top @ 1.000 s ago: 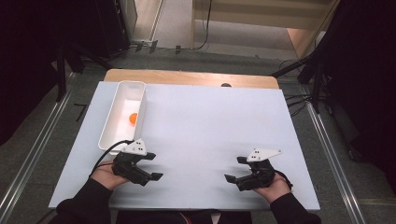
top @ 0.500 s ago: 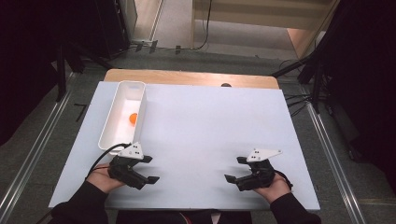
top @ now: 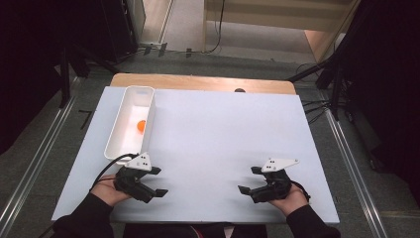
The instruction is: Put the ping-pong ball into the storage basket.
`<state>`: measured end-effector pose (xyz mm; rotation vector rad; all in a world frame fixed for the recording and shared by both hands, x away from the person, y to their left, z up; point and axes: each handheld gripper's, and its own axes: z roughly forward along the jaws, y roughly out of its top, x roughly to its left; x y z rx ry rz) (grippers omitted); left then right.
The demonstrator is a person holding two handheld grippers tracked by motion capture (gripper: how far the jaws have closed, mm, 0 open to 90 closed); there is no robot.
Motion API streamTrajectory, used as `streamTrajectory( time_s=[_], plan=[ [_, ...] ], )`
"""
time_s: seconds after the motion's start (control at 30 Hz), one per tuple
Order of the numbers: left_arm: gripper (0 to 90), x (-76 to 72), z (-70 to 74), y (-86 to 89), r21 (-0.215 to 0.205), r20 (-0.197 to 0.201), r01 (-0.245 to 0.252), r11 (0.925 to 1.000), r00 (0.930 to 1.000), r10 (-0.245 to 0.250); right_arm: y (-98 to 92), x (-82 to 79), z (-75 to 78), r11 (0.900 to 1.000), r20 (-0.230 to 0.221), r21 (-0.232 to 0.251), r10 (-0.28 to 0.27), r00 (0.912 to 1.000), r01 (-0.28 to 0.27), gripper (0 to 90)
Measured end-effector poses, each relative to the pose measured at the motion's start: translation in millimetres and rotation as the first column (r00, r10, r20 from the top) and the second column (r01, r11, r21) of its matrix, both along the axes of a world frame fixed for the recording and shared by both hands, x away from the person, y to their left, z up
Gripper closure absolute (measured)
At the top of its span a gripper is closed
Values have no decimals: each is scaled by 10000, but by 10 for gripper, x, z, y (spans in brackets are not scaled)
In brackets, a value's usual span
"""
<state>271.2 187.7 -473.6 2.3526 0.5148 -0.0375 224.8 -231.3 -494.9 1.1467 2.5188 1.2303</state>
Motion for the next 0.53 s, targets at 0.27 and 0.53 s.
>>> streamTrajectory(
  time_s=[0.27,0.53],
  plan=[
    [205,-2,-2,10,68,-6,45,10000,10000,-45,2,-1,-1,10000,-18,4,15,10000,-15,122],
    [205,-4,-6,14,55,-50,68,10000,10000,-68,-5,-3,-4,10000,14,-28,31,10000,-31,122]
  ],
)
